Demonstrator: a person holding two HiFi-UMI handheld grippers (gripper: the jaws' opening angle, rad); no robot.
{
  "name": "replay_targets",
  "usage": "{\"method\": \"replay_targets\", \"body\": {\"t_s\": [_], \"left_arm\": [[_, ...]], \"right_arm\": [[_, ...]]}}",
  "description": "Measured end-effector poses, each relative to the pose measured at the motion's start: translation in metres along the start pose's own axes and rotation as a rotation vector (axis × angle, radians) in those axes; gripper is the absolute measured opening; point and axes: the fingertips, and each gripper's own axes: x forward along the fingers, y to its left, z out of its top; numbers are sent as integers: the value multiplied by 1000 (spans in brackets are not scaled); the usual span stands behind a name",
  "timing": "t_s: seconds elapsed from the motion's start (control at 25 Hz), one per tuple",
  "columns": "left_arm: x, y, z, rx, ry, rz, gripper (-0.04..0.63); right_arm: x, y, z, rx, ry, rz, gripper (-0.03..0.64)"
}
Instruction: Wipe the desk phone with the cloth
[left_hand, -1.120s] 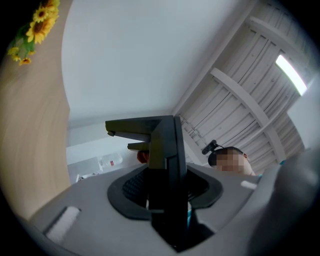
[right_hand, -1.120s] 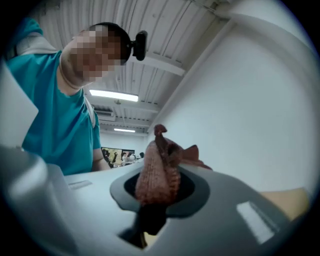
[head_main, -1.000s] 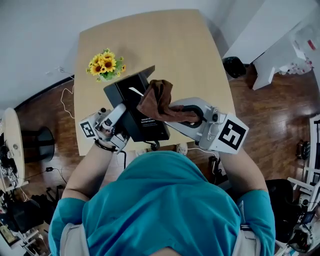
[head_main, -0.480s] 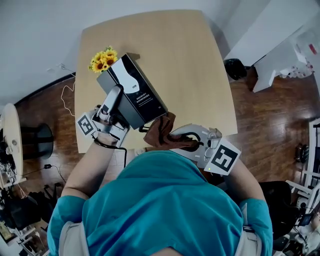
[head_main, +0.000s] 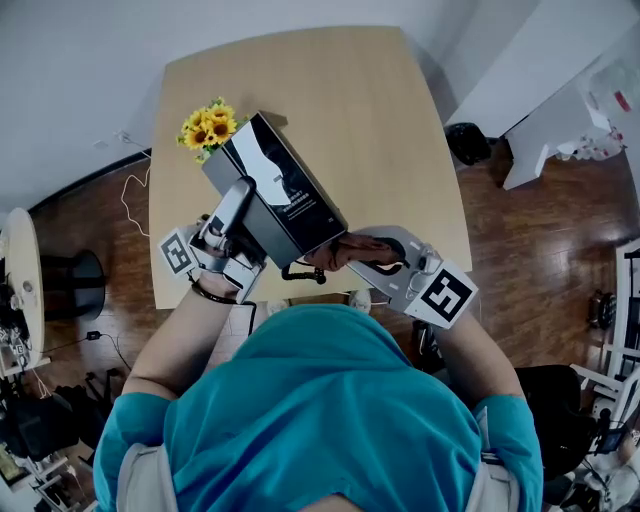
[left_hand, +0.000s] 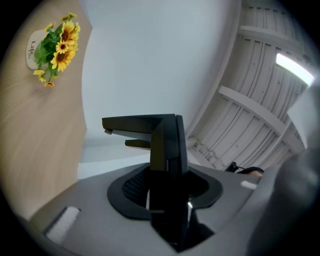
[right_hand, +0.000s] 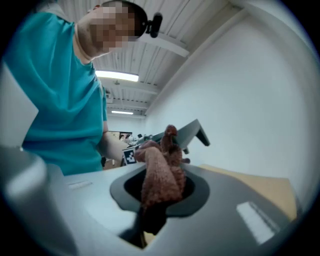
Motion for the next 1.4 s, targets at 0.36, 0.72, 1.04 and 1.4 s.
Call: {"method": "replay_targets", "body": {"t_s": [0.36,0.72,1.04,1.4], "left_arm": [[3,-26,-48,3,231,-127,178],[-6,-22,-81,53,379,-147,178],[-4,-31,-67,60,342,-158,178],[2,-44,-58,103,343,-197,178]], "right_arm": [[-32,-71,23,388,-173,-67,60],[-6,-48,47,951,-516,465,60],[-13,6,22,850,-303,636,60],[-32,54,-14,733,-134,734,60]]}}
